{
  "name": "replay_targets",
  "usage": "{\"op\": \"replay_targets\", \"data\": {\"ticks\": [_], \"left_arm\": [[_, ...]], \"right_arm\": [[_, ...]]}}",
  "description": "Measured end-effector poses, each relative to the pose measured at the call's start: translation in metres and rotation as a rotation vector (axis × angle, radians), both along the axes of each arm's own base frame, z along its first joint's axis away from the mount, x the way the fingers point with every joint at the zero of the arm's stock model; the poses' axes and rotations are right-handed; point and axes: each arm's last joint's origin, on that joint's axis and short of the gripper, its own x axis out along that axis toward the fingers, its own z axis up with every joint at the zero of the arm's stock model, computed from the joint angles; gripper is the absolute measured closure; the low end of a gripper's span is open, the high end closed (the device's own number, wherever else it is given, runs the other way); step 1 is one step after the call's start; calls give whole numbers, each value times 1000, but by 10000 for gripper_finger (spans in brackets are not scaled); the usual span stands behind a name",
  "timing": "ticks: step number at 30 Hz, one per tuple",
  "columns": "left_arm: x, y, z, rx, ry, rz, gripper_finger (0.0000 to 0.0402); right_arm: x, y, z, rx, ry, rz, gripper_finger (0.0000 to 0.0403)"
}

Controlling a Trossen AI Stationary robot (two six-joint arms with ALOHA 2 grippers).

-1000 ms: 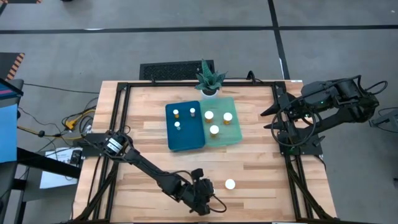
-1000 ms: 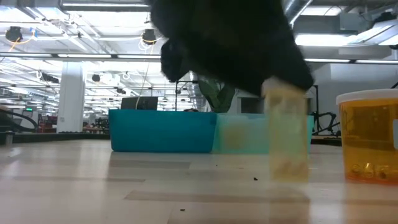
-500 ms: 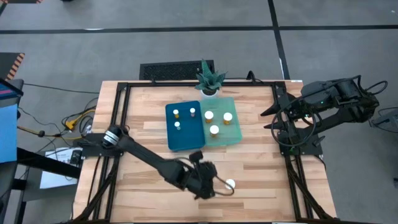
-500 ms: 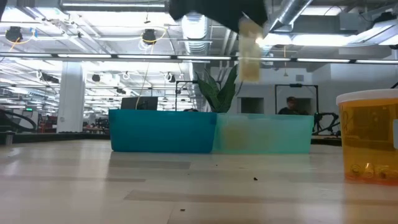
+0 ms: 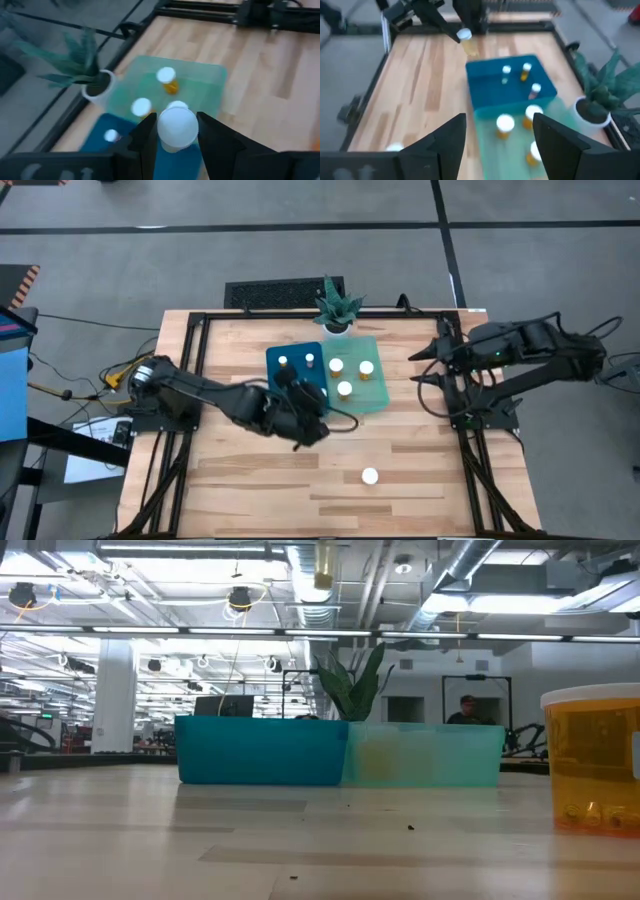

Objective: Pick and place medicine bottles into bin by pill shape (circle, oval)
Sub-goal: Put the small yellow tablet bottle into the blue bin

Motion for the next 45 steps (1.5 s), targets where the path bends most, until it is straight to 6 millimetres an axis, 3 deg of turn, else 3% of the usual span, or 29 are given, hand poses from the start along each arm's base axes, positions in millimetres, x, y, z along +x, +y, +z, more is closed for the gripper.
{"op": "replay_targets", "data": {"ticks": [3, 9, 15, 20, 27, 37, 45], "left_arm": [[-6, 16, 3, 16, 29, 19, 287], [-22, 45, -16, -50, -32, 35, 287], [-35, 68, -61, -104, -187, 17, 287], [-36, 86, -97, -158, -293, -14, 287], [-42, 105, -121, -151, -311, 27, 287], [-58, 124, -158, -207, -231, 36, 287], [-50, 131, -185, -218, -156, 20, 287]], "right_arm": [[-5, -7, -16, 15, -91, -49, 165], [-23, -17, -44, 88, -184, -161, 165], [-39, -21, -61, 114, -248, -215, 165], [-40, -23, -84, 114, -282, -229, 165], [-30, -23, -118, 109, -230, -226, 165], [-27, -25, -123, 104, -243, -243, 165], [-27, -27, -122, 102, -248, -261, 165]]}}
